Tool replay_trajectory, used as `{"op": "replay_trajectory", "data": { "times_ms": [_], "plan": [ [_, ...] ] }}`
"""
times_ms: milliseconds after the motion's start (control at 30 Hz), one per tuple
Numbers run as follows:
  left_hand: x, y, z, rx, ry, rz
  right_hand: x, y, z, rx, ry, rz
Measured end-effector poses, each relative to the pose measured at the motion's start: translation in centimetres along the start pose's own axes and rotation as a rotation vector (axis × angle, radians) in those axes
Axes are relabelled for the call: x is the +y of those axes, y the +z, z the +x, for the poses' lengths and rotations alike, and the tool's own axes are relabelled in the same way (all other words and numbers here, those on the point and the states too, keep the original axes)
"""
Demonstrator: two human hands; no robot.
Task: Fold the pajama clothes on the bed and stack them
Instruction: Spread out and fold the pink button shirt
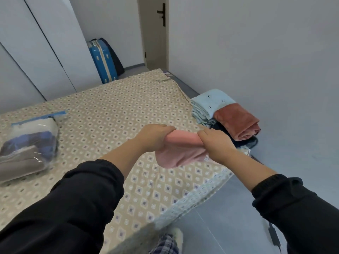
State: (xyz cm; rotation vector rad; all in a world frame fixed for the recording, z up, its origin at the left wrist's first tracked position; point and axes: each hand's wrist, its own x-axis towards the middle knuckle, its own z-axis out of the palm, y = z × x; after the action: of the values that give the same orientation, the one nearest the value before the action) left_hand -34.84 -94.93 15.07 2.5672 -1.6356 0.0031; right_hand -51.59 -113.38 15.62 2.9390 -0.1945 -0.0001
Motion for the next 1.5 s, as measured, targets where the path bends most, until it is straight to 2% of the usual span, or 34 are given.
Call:
{"op": "replay_trajectory", "data": {
  "times_ms": [267, 533, 600, 700, 767, 900, 1133, 1300, 1433, 1500],
  "plan": [
    [1.5, 3.9, 16.7, 0.003, 0.100, -0.125, 14.0, 4.5, 5.6, -0.057, 0.105, -0.022],
    [3.3, 5.6, 32.4, -0.026, 0.103, -0.271, 28.8, 6.8, 13.5, -0.135, 0.105, -0.008],
    [3.2, 5.2, 35.6, -0.037, 0.102, -0.262, 31.4, 7.6, 15.0, -0.160, 0.154, 0.083],
    [2.4, 4.8, 39.3, -0.040, 0.051, -0.266, 34.8, 8.6, 17.5, -0.236, 0.234, 0.391],
    [1.5, 4.9, 40.9, -0.023, -0.031, -0.344, 36.7, 8.6, 19.7, -0.296, 0.209, 0.554],
    [-0.1, 5.7, 44.3, 0.023, -0.263, -0.533, 40.8, 8.8, 24.9, -0.304, 0.227, 0.692],
    [-1.7, 6.0, 56.7, 0.084, -0.331, -0.234, 50.2, 11.1, 35.1, -0.208, 0.140, 0.683],
    [-2.7, 6.0, 67.5, 0.157, -0.339, -0.084, 56.0, 11.7, 40.5, -0.044, 0.195, 0.519],
    [-4.1, 8.6, 70.9, 0.448, -0.539, -0.345, 54.4, 13.4, 42.9, 0.188, 0.086, 0.306],
    [-4.6, 11.4, 70.0, 0.526, -0.795, -0.803, 51.2, 15.7, 43.3, 0.193, -0.003, 0.265]
  ]
}}
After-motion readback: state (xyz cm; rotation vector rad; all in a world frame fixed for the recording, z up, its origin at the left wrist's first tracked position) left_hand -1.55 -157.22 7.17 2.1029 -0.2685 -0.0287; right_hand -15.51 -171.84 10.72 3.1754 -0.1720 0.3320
